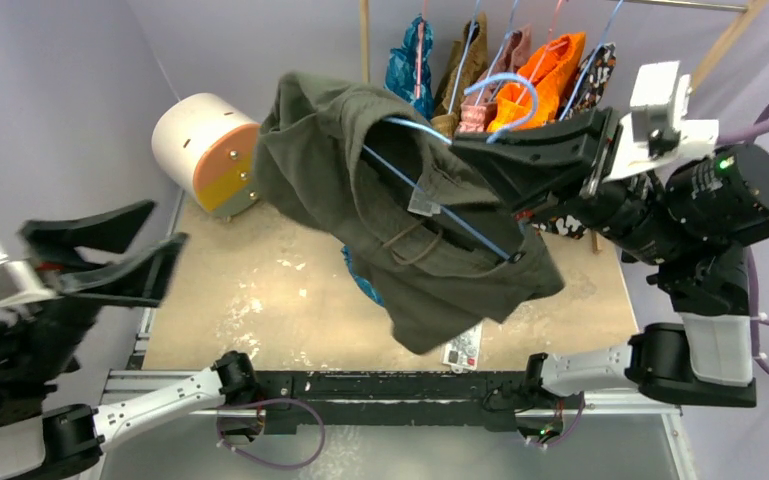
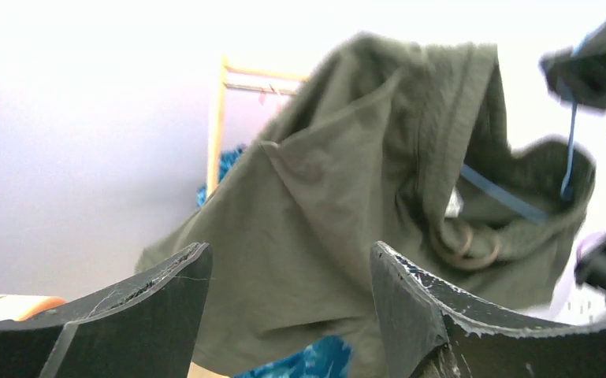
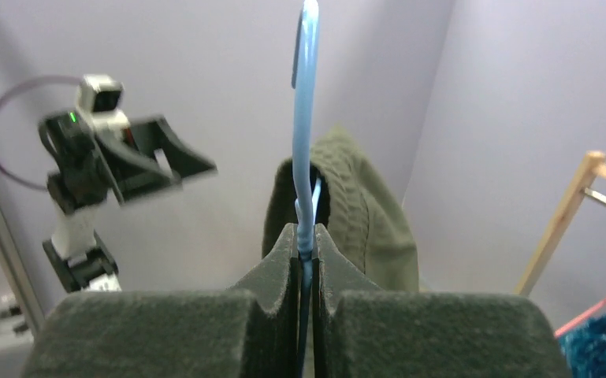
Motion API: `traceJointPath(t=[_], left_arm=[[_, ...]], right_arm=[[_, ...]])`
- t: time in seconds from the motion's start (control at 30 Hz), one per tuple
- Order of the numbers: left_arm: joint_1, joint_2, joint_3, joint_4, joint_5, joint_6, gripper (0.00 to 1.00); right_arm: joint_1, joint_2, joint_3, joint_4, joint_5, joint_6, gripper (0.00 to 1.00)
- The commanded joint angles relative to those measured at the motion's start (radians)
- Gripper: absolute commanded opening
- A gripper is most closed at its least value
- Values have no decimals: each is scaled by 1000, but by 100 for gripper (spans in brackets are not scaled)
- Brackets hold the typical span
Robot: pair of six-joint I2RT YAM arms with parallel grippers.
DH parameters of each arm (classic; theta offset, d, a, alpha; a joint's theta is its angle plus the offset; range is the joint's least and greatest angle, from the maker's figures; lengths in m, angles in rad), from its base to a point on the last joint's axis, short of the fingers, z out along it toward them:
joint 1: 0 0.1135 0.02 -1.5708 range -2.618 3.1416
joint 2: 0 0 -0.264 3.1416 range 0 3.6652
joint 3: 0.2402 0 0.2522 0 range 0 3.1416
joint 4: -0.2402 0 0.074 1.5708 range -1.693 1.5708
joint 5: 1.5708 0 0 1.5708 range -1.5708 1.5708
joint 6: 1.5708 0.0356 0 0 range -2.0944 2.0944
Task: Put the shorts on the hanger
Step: Hang the shorts on the hanger.
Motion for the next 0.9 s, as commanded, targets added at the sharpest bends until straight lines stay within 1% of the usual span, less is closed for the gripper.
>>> traceJointPath(t=[0.0,0.03,0.07,0.13,0.17,0.2,0.27,0.37,0.4,0.43,0.5,0.6,0.73,0.87], left_arm=[[2,-59,1,52,-139,-41,72],[2,-68,-7,42,-147,-47,72],[2,-70,-11,32,-155,-51,72],[2,-71,-8,16,-163,-52,72],[2,-68,-4,13,-164,-49,72],[2,-65,1,16,-166,-46,72],[3,-55,12,19,-170,-39,72],[2,-37,22,16,-170,-36,71],[2,-37,15,16,-170,-39,71],[2,-43,1,17,-169,-44,70],[2,-56,-34,25,-164,-56,69],[2,-67,-53,20,-160,-73,69],[3,-69,-49,28,-169,-69,69],[3,-54,-47,40,-170,-60,69]], right_arm=[[0,-48,-256,65,-29,-30,0],[0,-61,-369,85,-54,-18,0],[0,-66,-430,96,-85,-5,0],[0,-49,-480,87,-145,23,0],[0,-29,-468,64,-168,29,0],[0,-9,-422,38,-175,26,0],[0,20,-251,-12,-150,1,0],[0,10,-7,36,-131,-21,0],[0,-9,26,59,-134,-31,0],[0,-29,26,84,-134,-44,0],[1,-55,-20,109,-111,-52,0],[0,-64,-101,63,-87,-41,0],[0,-101,-308,59,-108,0,0],[0,-107,-380,39,-122,20,0]])
